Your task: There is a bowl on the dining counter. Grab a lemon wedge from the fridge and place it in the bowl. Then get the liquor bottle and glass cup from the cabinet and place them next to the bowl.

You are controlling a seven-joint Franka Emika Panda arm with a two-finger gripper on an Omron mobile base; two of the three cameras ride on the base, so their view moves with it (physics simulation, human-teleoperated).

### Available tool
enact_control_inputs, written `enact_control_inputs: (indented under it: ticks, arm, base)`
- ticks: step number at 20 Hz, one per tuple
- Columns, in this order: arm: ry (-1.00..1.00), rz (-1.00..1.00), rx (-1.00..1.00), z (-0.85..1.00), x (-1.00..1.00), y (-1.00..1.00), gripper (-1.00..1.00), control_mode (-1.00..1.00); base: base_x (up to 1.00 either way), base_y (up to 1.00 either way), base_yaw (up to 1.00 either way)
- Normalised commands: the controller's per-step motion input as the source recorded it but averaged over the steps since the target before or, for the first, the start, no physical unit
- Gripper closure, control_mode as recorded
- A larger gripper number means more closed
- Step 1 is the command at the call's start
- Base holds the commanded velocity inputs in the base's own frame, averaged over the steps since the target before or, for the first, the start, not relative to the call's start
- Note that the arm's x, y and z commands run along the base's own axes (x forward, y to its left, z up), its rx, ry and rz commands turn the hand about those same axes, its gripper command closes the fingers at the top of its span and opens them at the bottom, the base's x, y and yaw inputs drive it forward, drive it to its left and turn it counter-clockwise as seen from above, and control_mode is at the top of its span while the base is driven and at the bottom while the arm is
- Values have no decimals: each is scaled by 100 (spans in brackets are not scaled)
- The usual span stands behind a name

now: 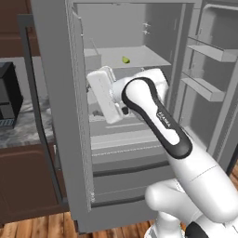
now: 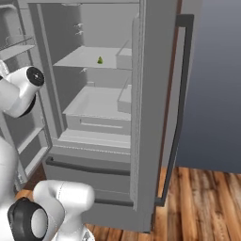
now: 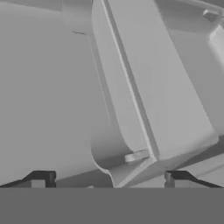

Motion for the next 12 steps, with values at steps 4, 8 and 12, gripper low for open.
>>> enact_control_inputs:
  ticks: [4, 8, 12]
  arm:
    - [6, 0, -13, -26, 4, 48, -100, -100]
    - [-7, 0, -19, -15, -11, -8, -100, -100]
    - [-23, 0, -27, 3, -35, -49, -100, -100]
  base:
    - [0, 0, 0]
    - [0, 0, 0]
    - [0, 0, 0]
